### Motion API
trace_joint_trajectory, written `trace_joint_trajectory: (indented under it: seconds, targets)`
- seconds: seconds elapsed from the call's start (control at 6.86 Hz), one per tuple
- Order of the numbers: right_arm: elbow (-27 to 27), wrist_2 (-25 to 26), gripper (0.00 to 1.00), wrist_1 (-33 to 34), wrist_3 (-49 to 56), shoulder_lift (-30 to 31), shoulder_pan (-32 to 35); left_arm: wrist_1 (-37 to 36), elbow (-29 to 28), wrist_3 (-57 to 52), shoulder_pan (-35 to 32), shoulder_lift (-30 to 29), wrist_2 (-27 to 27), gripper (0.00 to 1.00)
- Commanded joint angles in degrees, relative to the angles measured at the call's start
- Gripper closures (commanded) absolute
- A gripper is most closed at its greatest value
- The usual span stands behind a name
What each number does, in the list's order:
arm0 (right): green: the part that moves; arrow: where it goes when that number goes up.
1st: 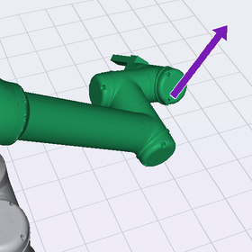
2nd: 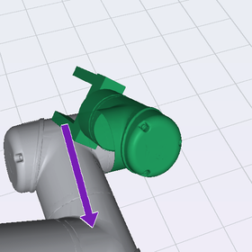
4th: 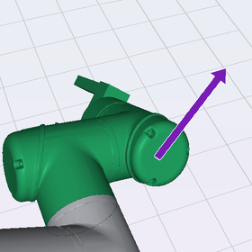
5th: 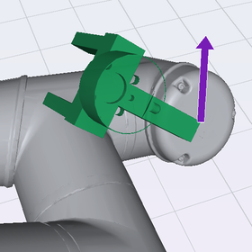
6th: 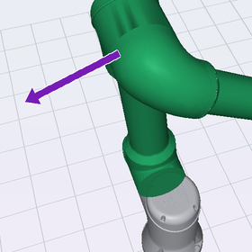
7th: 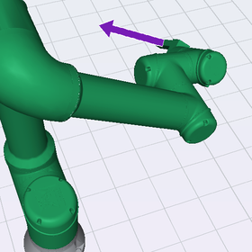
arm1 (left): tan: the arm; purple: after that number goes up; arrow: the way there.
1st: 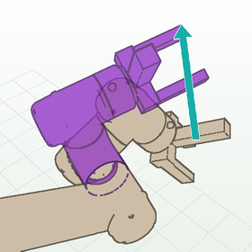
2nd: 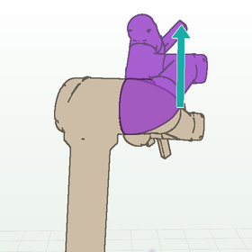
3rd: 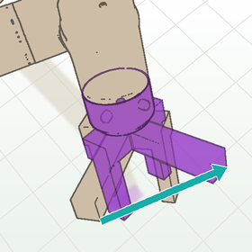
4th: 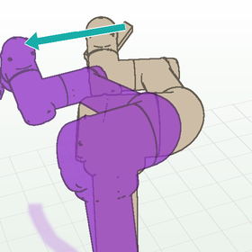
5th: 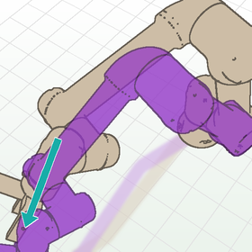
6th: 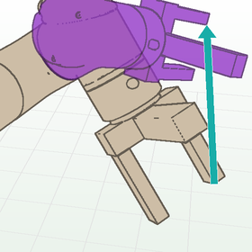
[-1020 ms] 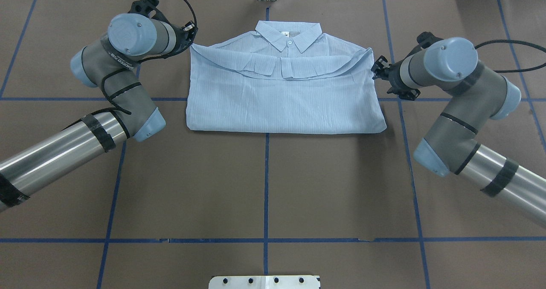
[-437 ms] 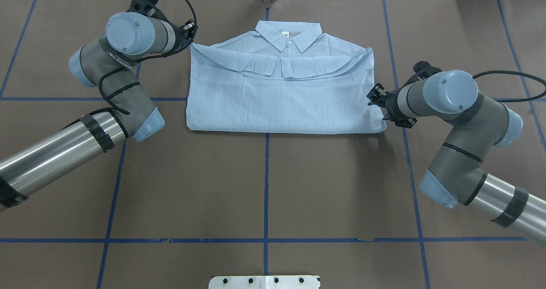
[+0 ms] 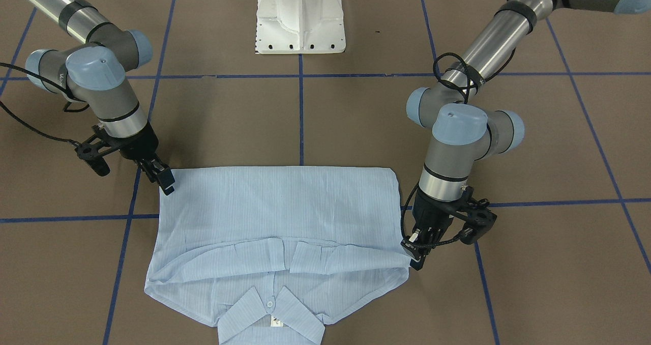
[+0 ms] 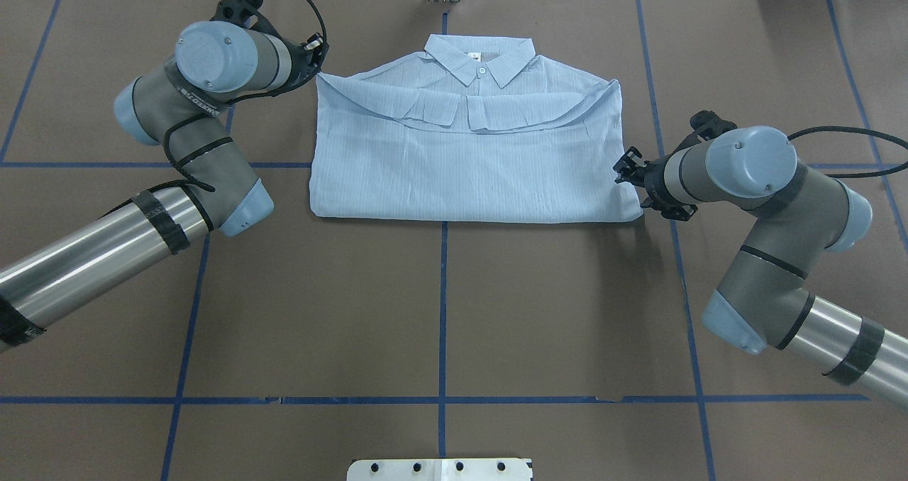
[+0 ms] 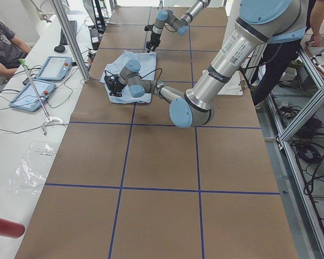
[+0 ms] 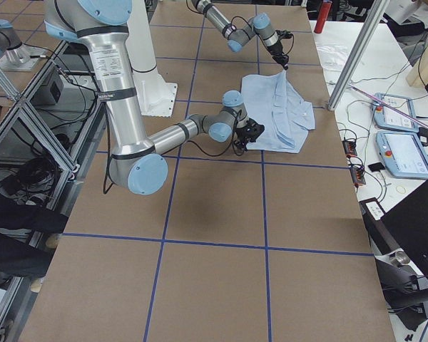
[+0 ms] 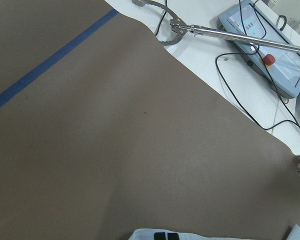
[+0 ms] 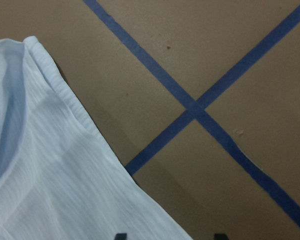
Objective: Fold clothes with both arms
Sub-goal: 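Lower the right gripper to the folded shirt's side edge and grasp it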
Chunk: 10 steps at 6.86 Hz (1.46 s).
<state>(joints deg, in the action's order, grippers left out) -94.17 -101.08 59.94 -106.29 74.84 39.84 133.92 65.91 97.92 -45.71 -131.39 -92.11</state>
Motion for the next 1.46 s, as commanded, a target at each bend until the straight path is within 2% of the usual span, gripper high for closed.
trace_joint_trajectory:
  seconds: [0.0,0.15,0.29,0.44,0.58,1.31]
  targets:
    - [0.56,0.44,0.31,0.09,0.21,0.13,-0.29,0.03,0.09,0.25,0.01,0.08,0.0,0.87]
    - [0.47,1.23,0.31,0.09,0.21,0.04,-0.9,0.03,0.09,0.17,0.01,0.08,0.0,0.87]
    - [0.39,1.32,0.38,0.18,0.12,0.04,-0.9,-0.06,0.18,0.17,0.01,0.08,0.0,0.87]
    - [0.21,1.32,0.76,0.27,-0.14,0.04,-0.9,-0.06,0.44,0.25,0.01,0.08,0.0,0.87]
    - [0.21,1.32,1.0,0.36,-0.14,-0.04,-0.9,-0.06,0.44,0.17,0.01,0.17,0.0,0.87]
    - [-2.16,0.53,1.0,0.44,0.03,0.74,-0.82,-0.06,0.44,-0.01,0.01,0.17,0.0,0.87]
